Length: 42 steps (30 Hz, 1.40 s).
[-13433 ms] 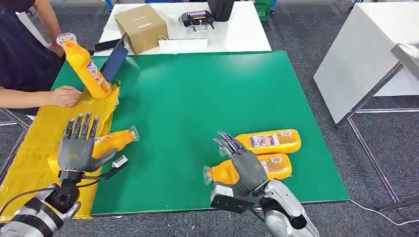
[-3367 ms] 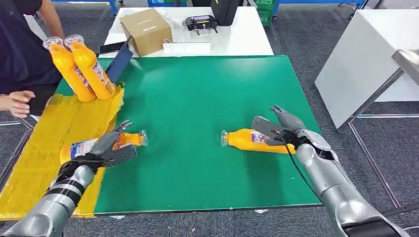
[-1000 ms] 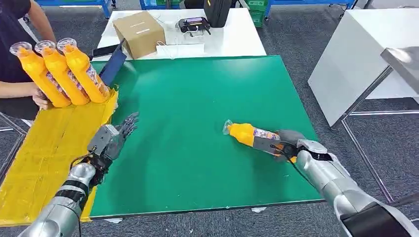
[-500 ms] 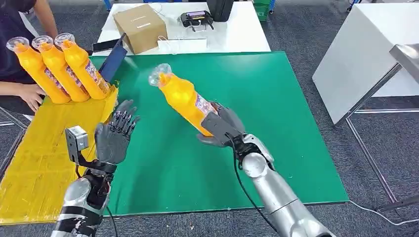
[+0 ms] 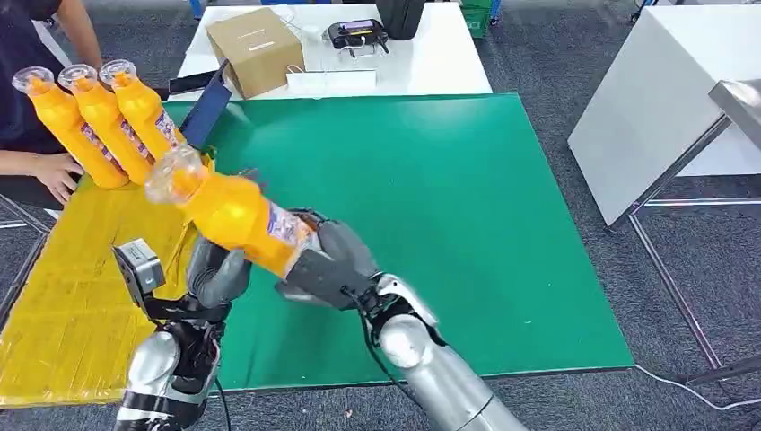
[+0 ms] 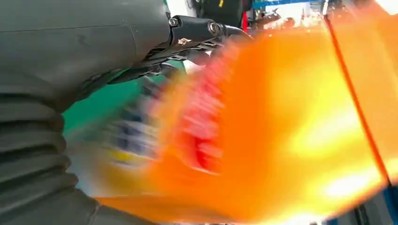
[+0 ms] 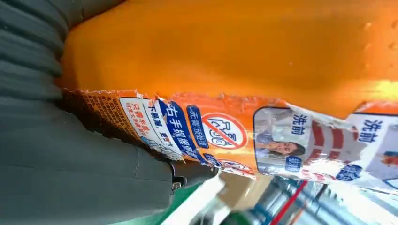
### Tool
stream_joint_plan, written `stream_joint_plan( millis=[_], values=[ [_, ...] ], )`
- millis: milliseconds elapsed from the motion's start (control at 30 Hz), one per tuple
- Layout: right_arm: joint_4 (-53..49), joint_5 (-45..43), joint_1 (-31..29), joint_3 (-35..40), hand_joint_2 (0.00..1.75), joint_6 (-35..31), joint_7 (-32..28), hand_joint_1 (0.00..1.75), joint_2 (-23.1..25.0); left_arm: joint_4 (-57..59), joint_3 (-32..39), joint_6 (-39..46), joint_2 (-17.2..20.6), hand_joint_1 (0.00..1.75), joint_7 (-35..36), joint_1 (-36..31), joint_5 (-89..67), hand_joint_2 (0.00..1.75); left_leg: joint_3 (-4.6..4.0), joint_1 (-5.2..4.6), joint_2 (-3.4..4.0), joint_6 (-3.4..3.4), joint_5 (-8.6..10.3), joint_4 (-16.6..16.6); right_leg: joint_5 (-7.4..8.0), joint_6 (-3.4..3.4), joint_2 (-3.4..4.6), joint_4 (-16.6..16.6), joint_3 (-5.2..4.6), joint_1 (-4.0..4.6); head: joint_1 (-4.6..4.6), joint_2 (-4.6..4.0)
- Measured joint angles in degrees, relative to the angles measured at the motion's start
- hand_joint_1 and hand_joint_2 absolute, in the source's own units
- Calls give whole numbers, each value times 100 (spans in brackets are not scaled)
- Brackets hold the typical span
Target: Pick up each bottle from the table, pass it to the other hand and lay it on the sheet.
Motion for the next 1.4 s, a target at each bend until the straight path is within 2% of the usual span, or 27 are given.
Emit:
stream_joint_plan(
  millis=[333,367,600,967,1000,1100,1133,1333,1367,1400],
  values=[
    [394,94,22,372,175,2,7,175,88,-85,-125,24,4,0,-74,71,-177,175,-3,-2,-1,0,0,0,0,0,0,0,0,-3,0,0],
    [433,131,22,420,175,9,7,175,92,-85,-123,31,15,175,-79,85,-188,175,-3,-2,-1,0,0,0,0,0,0,0,0,-2,0,0],
    [562,254,13,733,175,22,-26,175,85,-85,-96,50,96,175,-236,268,-214,175,-4,-1,1,0,0,0,-1,-2,1,0,-8,-1,0,0],
    [588,254,0,831,175,20,-24,175,37,-85,-92,9,136,175,-332,324,-262,175,-5,-2,1,0,0,1,-1,-1,1,-1,-8,-2,-2,0],
    [588,256,0,838,175,15,-24,40,37,-85,-92,7,144,175,-341,324,-264,175,-5,-2,1,0,0,1,-1,-1,1,-1,-8,-2,0,0],
    [582,360,26,842,175,-129,-5,40,24,-85,-92,4,164,175,-382,319,-343,175,-5,-1,1,0,0,1,-1,-1,1,-1,-9,-1,-2,0],
    [573,439,54,842,175,-218,19,0,13,-85,-92,30,175,175,-420,308,-456,175,-5,-1,0,0,0,1,-1,-1,0,0,-9,-2,-2,0],
    [376,726,206,766,175,-391,103,0,-78,-96,-105,393,203,175,-549,231,-1315,175,-7,-2,-2,0,-1,1,-1,-2,-1,-1,-9,-2,0,0],
    [350,741,221,750,0,-394,109,0,-94,-103,-107,479,214,175,-570,225,-1471,175,-7,-2,-1,0,-1,1,-1,-1,0,-1,-9,-2,0,0],
    [280,752,258,709,0,-411,120,0,-122,-107,-110,711,227,175,-581,203,-1829,175,-7,-2,0,0,-1,1,-1,-1,1,-1,-11,-2,0,0]
  ],
)
